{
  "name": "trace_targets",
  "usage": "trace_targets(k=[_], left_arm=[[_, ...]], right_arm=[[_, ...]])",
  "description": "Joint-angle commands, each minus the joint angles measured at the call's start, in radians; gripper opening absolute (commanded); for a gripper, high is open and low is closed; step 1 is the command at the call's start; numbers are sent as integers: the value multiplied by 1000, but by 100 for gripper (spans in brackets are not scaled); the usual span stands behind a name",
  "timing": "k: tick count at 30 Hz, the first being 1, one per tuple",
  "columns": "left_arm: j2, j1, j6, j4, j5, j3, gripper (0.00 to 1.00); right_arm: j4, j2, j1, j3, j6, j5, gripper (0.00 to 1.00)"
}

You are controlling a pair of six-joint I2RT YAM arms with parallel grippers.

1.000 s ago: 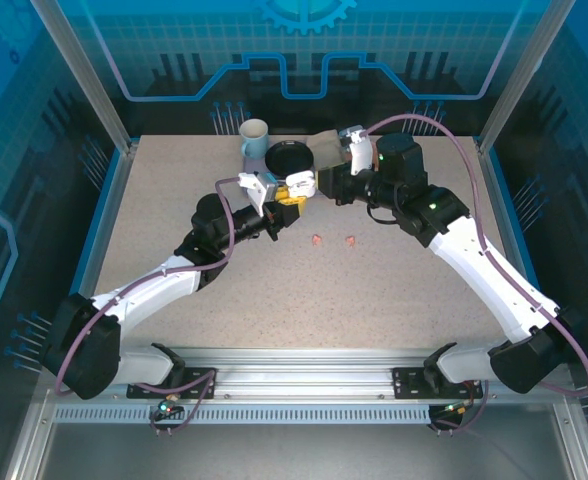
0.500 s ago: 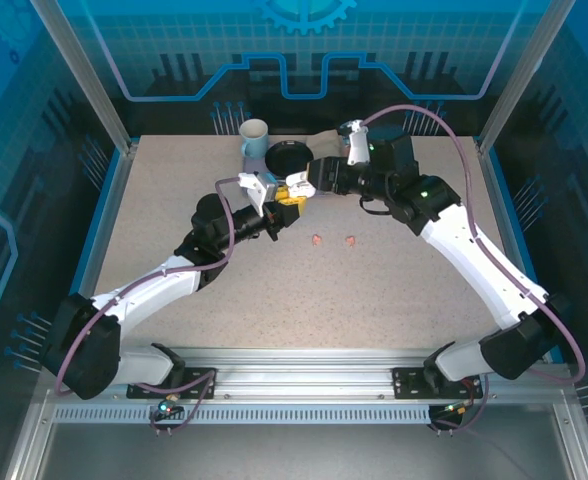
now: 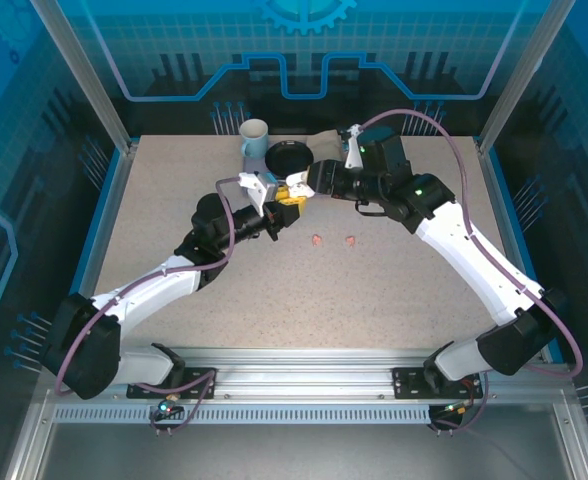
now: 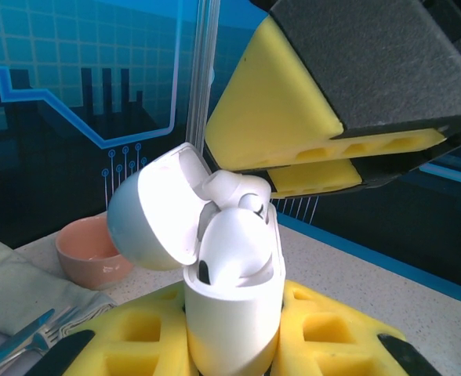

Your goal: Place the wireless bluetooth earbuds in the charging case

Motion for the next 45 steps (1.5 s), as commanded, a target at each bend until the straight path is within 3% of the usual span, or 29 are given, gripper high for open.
trace_targets(k=[1,32,45], left_arm=[[10,-5,15,19,23,49,0],[11,-5,15,18,22,45,0],[9,-5,15,22,17,39,0]], right_arm=[[-15,12,16,38,10,6,51],[45,7,33,3,-16,-31,44],[35,22,31,14,-35,-39,34]])
